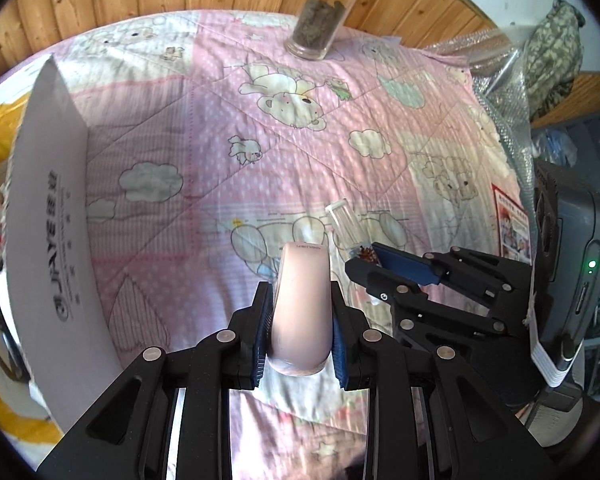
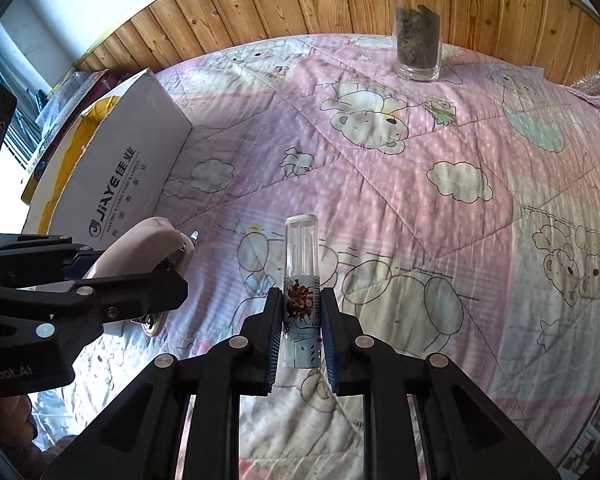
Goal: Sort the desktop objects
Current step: 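Carry the pink-and-white item and clear bottle over the white box with both tools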
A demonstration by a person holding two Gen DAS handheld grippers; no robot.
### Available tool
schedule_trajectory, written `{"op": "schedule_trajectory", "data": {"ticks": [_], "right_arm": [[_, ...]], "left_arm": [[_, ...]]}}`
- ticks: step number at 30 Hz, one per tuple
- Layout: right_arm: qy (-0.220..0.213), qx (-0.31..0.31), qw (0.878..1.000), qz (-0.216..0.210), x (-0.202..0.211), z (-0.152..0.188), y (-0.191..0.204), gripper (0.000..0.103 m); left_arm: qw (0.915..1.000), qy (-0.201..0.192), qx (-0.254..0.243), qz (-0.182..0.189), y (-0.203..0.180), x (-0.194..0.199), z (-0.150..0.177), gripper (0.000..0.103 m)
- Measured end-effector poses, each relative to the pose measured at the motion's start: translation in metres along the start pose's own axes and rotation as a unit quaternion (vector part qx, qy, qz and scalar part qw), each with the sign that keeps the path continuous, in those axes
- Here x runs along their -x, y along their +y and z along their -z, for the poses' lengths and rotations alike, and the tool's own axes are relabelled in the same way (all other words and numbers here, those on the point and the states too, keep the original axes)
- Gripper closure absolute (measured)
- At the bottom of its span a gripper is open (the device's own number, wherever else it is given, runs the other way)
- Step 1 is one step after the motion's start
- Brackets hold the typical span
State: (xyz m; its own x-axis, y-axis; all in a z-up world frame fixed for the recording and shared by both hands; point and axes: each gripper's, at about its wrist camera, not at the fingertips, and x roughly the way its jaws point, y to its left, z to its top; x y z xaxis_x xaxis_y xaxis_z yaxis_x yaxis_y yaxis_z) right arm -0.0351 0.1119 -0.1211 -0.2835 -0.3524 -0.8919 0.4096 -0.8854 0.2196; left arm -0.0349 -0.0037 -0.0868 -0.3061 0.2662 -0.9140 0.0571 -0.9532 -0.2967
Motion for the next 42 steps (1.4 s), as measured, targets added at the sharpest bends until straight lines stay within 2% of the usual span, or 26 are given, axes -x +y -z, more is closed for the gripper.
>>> {"op": "schedule_trajectory", "data": {"ticks": [18,31,42], "right_arm": [[-0.023,0.04,0.999,0.006,0.041,0.021,0.049,0.083],[-0.029,0.09,0.996,-0.006,0.058,0.023,0.098,0.083],[-0.026,0.134,0.991,-0.01,0.062,0.015,0.135,0.083]], "left_arm": [[0.998,-0.049,0.035,0.018,0.005,0.05,0.048,0.077],[0.9925,-0.08,0.091,0.017,0.035,0.081,0.08,0.077],[0.9836,-0.111,0.142,0.013,0.073,0.105,0.098,0.077]]}}
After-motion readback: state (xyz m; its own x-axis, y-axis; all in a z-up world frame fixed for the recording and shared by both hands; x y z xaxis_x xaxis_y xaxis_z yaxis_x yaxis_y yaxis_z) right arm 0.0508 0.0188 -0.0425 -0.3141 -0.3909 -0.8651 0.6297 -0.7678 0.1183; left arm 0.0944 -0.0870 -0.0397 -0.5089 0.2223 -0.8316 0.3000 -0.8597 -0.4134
